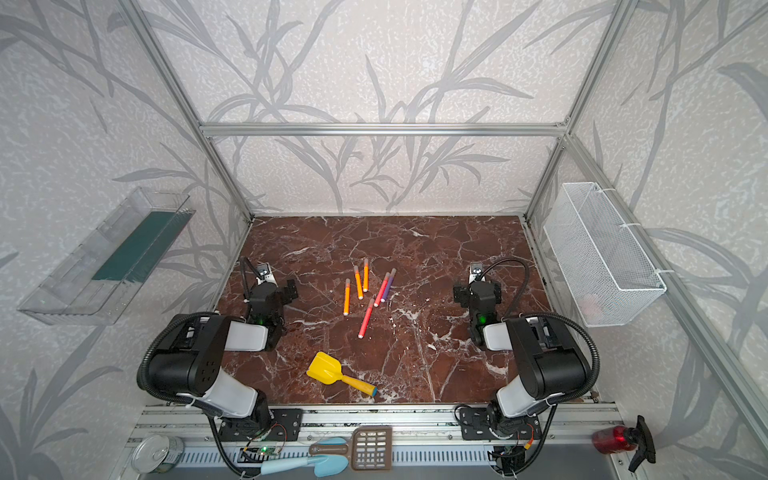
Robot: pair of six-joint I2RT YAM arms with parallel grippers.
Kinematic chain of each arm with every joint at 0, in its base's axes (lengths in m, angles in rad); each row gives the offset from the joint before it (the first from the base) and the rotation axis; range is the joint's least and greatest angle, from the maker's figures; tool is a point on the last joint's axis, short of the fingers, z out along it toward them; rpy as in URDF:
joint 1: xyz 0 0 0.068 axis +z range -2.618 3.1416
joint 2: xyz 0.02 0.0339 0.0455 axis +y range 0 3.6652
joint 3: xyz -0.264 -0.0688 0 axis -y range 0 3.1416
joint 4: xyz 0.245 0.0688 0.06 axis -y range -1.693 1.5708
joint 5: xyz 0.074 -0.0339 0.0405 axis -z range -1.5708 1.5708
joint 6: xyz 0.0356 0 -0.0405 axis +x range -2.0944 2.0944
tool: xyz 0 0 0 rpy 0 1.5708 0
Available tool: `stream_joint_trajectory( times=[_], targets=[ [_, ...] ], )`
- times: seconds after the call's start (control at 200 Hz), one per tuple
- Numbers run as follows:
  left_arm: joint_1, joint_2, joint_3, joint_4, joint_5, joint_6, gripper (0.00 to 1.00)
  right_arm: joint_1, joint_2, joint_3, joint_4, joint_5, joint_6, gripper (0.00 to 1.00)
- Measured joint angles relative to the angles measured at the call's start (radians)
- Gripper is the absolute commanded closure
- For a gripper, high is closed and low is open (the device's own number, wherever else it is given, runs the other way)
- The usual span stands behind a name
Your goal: Insert the pens into the pen caps
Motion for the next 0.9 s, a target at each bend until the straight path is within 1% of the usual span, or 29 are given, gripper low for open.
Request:
stream_joint_trajectory(
  times=[0.64,0.68,0.775,0.815,0.855,0.88,0.9],
  targets=[
    [0.0,0.0,0.0,0.0,0.0,0.0,0.01,0.0,0.0,-0.001,0.001,0.0,0.002,0.01],
    [0.0,0.0,0.0,0.0,0.0,0.0,0.01,0.0,-0.004,-0.014,0.023,-0.008,0.0,0.01],
    [0.0,0.0,0.0,0.0,0.0,0.0,0.01,-0.006,-0.014,-0.153,0.228,-0.051,-0.003,0.01],
    [0.0,0.0,0.0,0.0,0.0,0.0,0.01,-0.014,0.005,-0.188,0.263,-0.056,-0.002,0.01],
    [0.0,0.0,0.0,0.0,0.0,0.0,0.01,-0.021,0.027,-0.181,0.24,-0.057,-0.001,0.01],
    [0.0,0.0,0.0,0.0,0.001,0.0,0.01,-0.024,0.032,-0.157,0.2,-0.059,0.0,0.01],
    [0.0,0.0,0.0,0.0,0.001,0.0,0.01,-0.027,0.028,-0.122,0.135,-0.06,0.002,0.01]
  ],
)
